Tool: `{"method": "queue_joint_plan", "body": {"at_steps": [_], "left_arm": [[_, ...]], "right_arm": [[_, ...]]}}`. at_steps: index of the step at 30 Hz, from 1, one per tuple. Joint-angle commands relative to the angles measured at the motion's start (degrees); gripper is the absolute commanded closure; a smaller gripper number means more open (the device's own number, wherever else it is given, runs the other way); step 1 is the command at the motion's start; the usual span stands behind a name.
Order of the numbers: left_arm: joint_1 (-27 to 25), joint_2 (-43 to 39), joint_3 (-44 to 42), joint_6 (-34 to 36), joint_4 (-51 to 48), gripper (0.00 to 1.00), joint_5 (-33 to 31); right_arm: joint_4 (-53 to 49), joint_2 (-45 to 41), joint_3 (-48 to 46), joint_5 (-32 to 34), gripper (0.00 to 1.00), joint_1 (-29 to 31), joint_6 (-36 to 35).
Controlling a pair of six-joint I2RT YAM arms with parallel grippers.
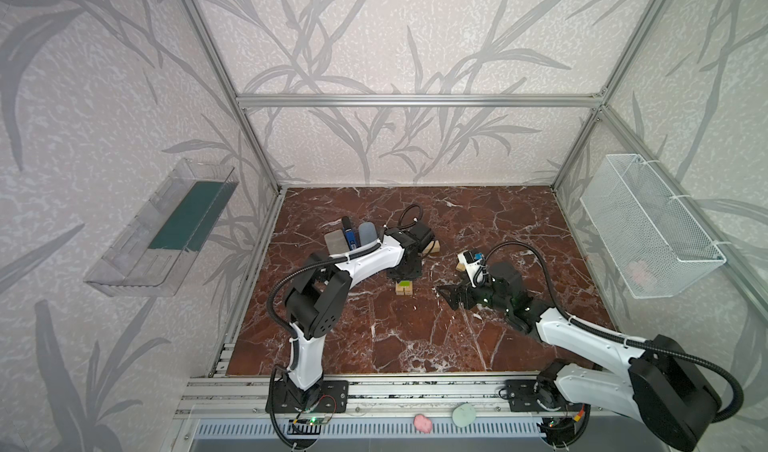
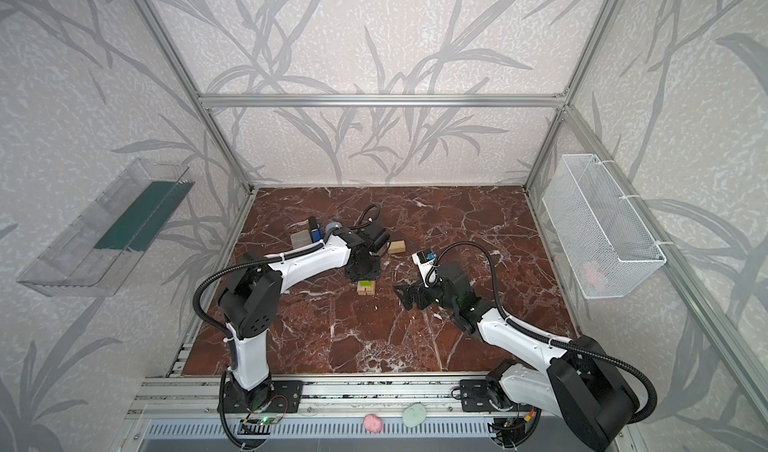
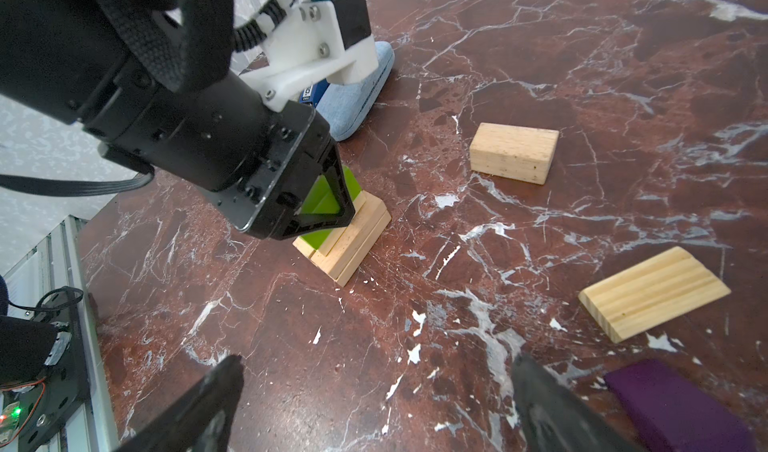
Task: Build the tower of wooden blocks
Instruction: 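Set the lime-green block upright on the stack and open the left gripper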
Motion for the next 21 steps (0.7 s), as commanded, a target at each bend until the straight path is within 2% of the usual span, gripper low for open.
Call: {"method": "queue_joint_plan", "body": {"at_steps": [1, 11, 18, 21], "left_arm": [[-0.23, 0.45, 1.3, -0.4, -1.71, 0.71, -0.47], [-0.23, -0.95, 2.13, -0.03, -3.07, 0.56, -1.81], [-0.23, -1.33, 2.46, -0.38, -3.0, 0.55, -1.78], [-0.16, -1.44, 2.74, -0.65, -3.17, 0.57, -2.29]], "right_arm": [[0.61, -0.97, -0.42, 0.72, 0.01, -0.07, -0.65], [0.61, -0.89, -0.43, 0.74, 0.01, -0.09, -0.65], [0.49, -0.89, -0.36, 0.74, 0.01, -0.14, -0.63], [0.52, -0.98, -0.38, 0.82, 0.01, -0.07, -0.66]]}}
